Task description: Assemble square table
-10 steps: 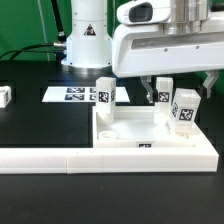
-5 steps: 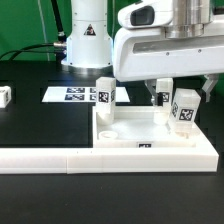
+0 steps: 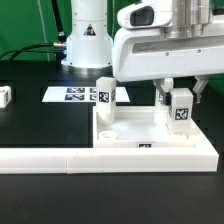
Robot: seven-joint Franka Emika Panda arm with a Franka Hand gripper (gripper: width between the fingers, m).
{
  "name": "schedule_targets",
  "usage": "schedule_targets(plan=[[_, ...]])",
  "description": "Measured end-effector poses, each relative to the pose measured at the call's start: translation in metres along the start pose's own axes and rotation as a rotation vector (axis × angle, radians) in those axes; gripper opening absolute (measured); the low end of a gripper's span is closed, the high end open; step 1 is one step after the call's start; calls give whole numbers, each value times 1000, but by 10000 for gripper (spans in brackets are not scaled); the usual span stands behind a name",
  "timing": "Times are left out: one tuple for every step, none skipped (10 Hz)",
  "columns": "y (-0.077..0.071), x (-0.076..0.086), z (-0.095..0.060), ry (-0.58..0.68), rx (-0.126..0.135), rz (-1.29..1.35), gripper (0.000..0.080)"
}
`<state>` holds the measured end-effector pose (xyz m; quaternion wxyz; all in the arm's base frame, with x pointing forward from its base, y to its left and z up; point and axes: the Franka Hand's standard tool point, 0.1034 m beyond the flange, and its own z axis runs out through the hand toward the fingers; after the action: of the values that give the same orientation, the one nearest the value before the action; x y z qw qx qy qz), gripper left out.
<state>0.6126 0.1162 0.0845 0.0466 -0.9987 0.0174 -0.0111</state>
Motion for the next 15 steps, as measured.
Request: schedule_targets(plan=[[0,0,0,0,0,18,290],[0,0,1,9,1,39,290],[1,-1,0,40,5,105,290],[1,-2,0,61,8,197,290],[2,-2,0,74,13,273,290],[2,-2,0,78,15,374,291],[3,-2,0,80,17,443,291],[4,-1,0,82,23,492,291],[5,-1,-1,79,35,598,291],[5,-1,0,77,41,681,291],[4,-1,0,75,45,768,291],[2,-1,0,69,56,866,291],[0,-2,1,60,70,957,291],[0,-2,1,52,81,1013,291],[-1,-2,1,44,91,1094,291]])
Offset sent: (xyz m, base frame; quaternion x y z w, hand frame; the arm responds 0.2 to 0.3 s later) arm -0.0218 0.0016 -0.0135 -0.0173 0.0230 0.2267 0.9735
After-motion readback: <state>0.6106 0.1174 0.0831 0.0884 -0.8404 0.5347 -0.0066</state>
